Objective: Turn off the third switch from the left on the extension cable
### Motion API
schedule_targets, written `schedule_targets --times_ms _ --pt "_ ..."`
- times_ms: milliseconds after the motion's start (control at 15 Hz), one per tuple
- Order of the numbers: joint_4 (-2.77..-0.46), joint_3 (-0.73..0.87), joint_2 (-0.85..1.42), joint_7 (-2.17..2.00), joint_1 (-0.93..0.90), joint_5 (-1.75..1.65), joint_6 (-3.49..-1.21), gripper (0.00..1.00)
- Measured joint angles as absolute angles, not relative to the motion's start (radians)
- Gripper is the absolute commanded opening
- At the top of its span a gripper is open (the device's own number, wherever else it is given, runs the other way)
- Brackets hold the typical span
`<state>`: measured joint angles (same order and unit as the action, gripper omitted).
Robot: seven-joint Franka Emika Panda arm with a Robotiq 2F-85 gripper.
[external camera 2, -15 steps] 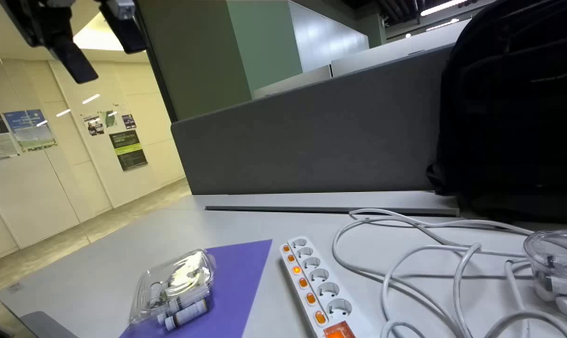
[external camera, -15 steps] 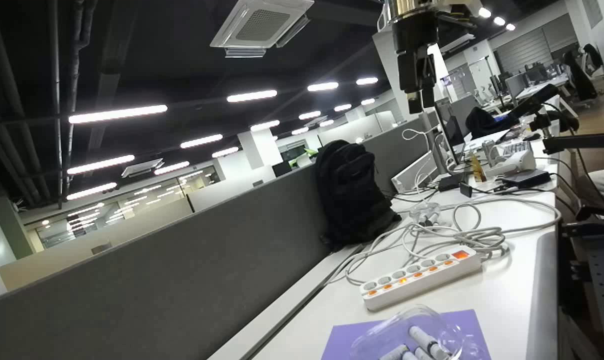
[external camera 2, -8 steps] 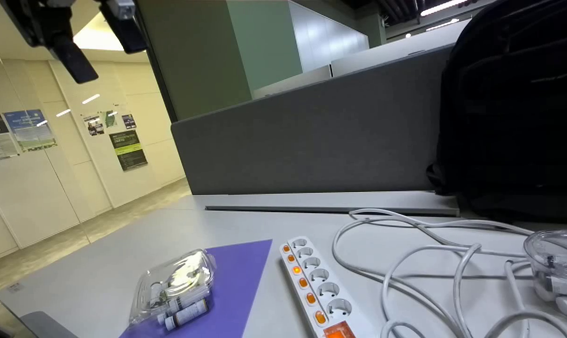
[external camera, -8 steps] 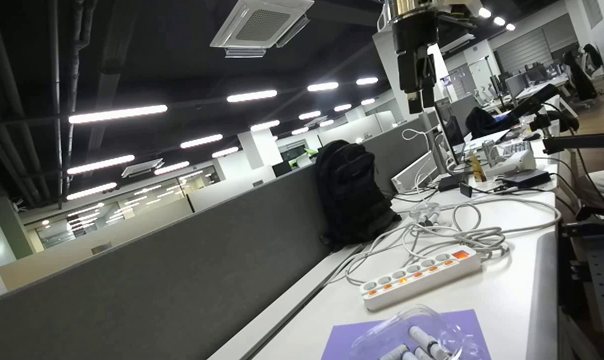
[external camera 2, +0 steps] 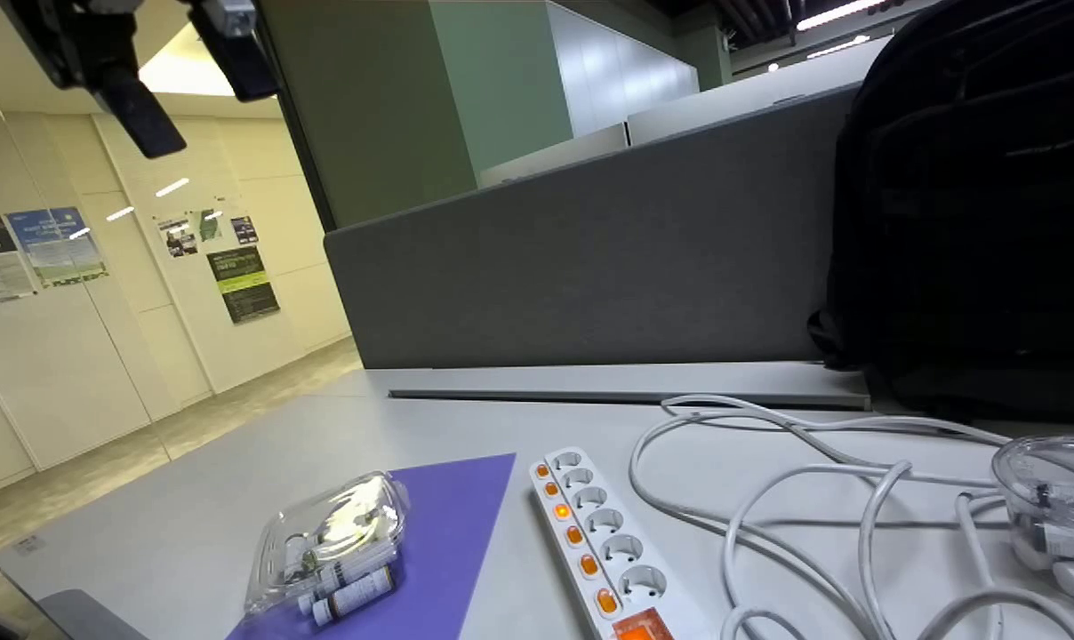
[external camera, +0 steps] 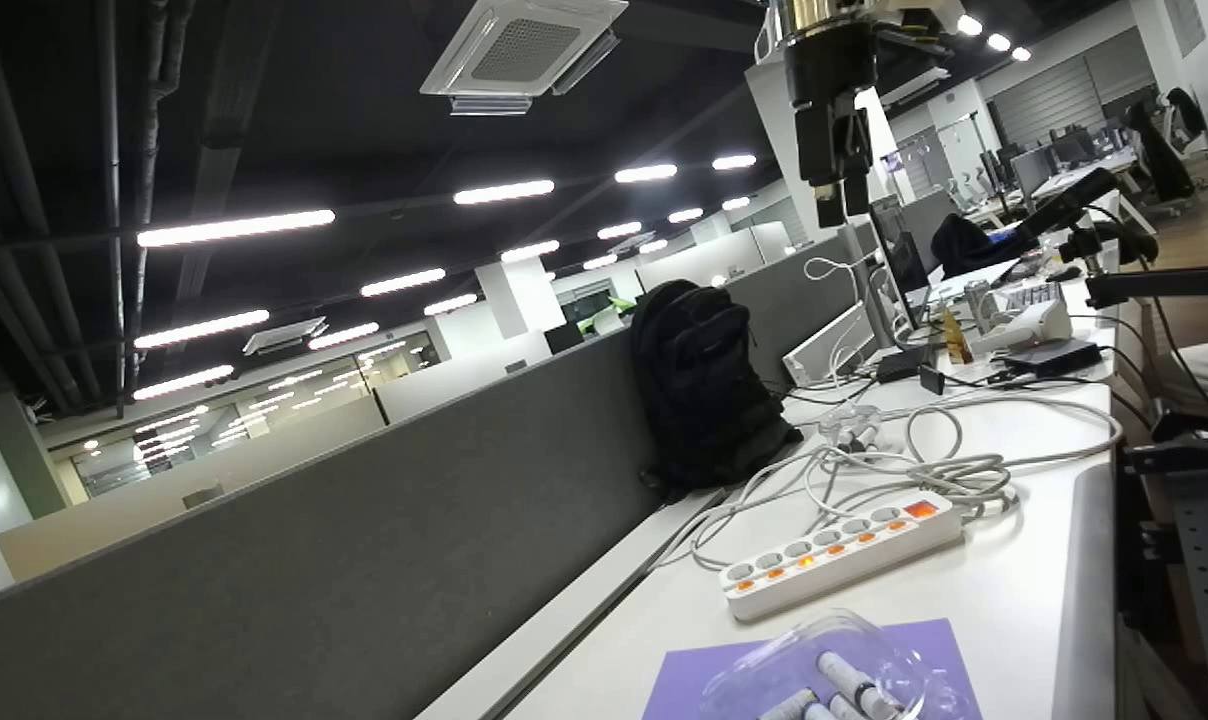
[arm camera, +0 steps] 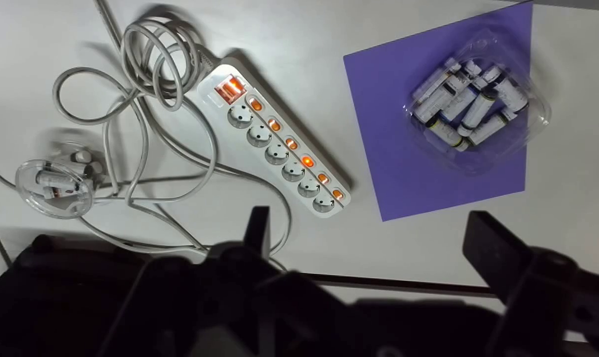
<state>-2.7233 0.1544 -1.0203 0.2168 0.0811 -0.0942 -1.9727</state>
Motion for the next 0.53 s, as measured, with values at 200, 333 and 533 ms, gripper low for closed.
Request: schedule_targets --times_ms 200,333,533 --pt "-2.730 0.154 -1.014 0.215 0.081 -0.093 -2.003 1.00" --pt "-2.743 0.156 -0.990 0.209 0.081 -0.089 -2.064 1.00" --pt "-2.759 0.161 -0.910 0.192 0.082 -0.070 -2.177 1.00"
